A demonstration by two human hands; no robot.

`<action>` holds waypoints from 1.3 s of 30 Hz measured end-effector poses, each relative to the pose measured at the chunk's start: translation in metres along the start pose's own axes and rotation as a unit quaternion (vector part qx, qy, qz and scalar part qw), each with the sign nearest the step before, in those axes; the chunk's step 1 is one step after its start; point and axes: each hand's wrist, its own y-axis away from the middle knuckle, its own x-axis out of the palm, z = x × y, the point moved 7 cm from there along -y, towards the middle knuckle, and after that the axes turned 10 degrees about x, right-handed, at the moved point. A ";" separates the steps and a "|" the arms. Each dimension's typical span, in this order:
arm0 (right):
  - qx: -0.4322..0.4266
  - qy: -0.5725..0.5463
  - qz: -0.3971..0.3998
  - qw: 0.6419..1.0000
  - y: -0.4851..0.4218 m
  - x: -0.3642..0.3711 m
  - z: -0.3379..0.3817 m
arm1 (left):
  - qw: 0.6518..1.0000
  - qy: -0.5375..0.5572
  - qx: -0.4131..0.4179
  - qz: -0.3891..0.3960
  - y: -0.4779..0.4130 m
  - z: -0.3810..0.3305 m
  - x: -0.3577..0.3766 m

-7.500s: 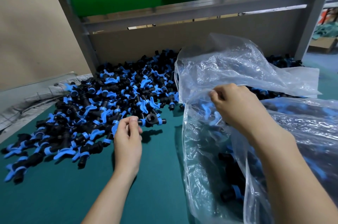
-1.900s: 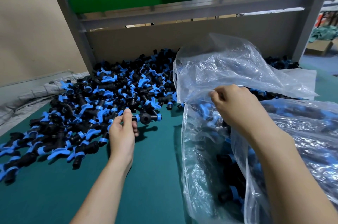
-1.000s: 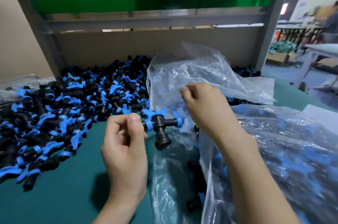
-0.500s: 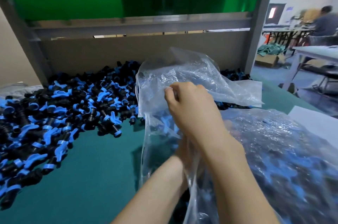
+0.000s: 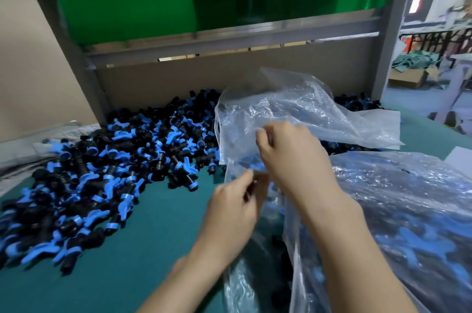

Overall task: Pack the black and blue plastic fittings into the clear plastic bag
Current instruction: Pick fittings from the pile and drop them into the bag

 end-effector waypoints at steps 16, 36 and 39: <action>0.027 0.017 0.030 0.999 0.000 0.013 -0.011 | 0.870 -0.402 -0.285 0.022 0.014 0.131 -0.055; -0.007 0.080 0.103 0.991 0.002 0.035 -0.018 | 0.958 0.174 -0.151 -0.171 0.039 0.060 -0.067; -0.015 0.074 0.100 0.992 0.001 0.036 -0.019 | 0.939 0.273 -0.153 -0.140 0.034 0.049 -0.060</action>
